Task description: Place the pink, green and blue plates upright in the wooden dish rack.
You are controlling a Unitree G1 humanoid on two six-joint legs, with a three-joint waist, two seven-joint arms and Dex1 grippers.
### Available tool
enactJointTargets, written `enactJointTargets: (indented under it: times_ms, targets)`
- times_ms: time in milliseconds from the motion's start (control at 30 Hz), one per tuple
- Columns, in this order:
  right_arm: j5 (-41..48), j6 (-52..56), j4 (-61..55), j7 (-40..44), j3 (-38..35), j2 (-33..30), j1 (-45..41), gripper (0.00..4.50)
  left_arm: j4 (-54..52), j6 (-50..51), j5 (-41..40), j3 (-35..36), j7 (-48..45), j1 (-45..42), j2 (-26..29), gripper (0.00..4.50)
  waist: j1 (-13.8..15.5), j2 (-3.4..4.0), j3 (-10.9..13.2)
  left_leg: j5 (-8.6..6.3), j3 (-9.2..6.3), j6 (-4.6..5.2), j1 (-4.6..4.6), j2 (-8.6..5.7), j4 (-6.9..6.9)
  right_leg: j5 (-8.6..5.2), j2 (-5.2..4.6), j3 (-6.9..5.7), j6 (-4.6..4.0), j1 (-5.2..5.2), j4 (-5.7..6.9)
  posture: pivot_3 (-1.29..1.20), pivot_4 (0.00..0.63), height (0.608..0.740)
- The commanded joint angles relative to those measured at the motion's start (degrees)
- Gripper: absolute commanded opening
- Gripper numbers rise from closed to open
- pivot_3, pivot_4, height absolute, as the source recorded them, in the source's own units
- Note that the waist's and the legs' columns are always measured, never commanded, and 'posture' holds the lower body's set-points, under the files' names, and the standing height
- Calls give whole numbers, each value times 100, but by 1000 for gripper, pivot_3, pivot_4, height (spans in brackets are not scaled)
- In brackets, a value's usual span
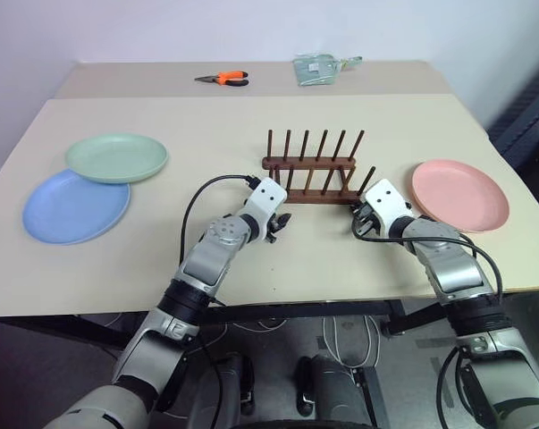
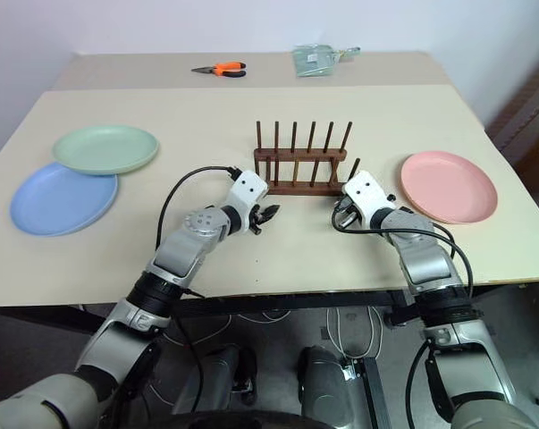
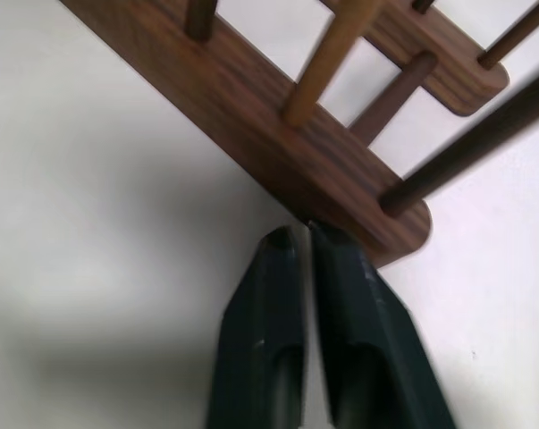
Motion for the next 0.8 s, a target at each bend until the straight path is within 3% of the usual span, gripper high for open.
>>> enactJointTargets:
  times_ms: [33,133,300,500,633,767,800]
  targets:
    - [175,33,-731,143,-775,-599,438,2058,-788,-272,-370,169,-652,416,329,2234,17,4,2,0,-1,0,-2,0,-3,-1,-1,-1,1,-1,-4,0,150,740]
    - [73,-1,-997,155,-1216,-1144,899,3444,-1576,-391,-893,322,-1356,744,688,2234,6,9,6,-1,0,-1,-7,-1,-3,0,-5,0,1,-5,-8,0,150,740]
    - [-123,-286,-436,389,-1162,-1585,1215,3444,-2008,-182,-1439,496,-1973,824,1020,2234,-12,11,5,-3,-2,-5,-2,0,-3,-1,-7,0,-1,-1,-9,0,150,740]
    - [-609,-892,1319,55,-723,-1454,300,3444,-2055,-144,-1583,424,-2140,649,1028,2234,-21,19,3,0,5,-2,0,-1,2,0,-1,4,0,-1,-6,0,150,740]
    - [-830,-1565,2599,-161,-520,-1333,-348,2116,-2129,-126,-1578,385,-2087,664,979,2234,0,19,3,0,5,-1,-3,-3,2,-1,1,2,1,0,-7,0,150,740]
    - [-820,-2013,3069,-85,-457,-1319,-602,34,-2224,-116,-1522,382,-2040,777,1050,2234,7,19,3,0,5,1,-3,-4,2,-2,1,2,3,3,-8,0,150,740]
    - [-794,-2106,3062,-101,-488,-1325,-628,34,-2240,-96,-1518,399,-2022,811,1077,2234,1,19,3,1,5,1,-3,-4,2,-2,1,2,3,3,-8,0,150,740]
